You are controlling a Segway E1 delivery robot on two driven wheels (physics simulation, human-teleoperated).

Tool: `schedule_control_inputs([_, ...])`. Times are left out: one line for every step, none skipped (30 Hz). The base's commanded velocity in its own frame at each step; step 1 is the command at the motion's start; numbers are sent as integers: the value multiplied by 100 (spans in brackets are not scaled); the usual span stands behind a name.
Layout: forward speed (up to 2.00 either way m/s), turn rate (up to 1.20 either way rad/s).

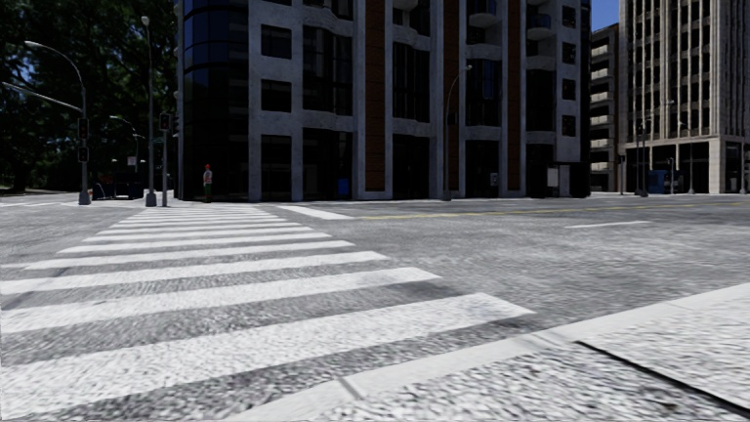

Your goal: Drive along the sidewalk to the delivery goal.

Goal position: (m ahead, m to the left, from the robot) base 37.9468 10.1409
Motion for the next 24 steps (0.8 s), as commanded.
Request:
schedule_control_inputs([118, 42])
schedule_control_inputs([119, 46])
schedule_control_inputs([119, 46])
schedule_control_inputs([122, 48])
schedule_control_inputs([124, 51])
schedule_control_inputs([126, 53])
schedule_control_inputs([128, 54])
schedule_control_inputs([128, 54])
schedule_control_inputs([131, 56])
schedule_control_inputs([133, 56])
schedule_control_inputs([137, 57])
schedule_control_inputs([140, 57])
schedule_control_inputs([146, 57])
schedule_control_inputs([146, 57])
schedule_control_inputs([150, 57])
schedule_control_inputs([152, 57])
schedule_control_inputs([153, 57])
schedule_control_inputs([153, 57])
schedule_control_inputs([153, 57])
schedule_control_inputs([153, 57])
schedule_control_inputs([153, 57])
schedule_control_inputs([153, 57])
schedule_control_inputs([153, 57])
schedule_control_inputs([153, 57])
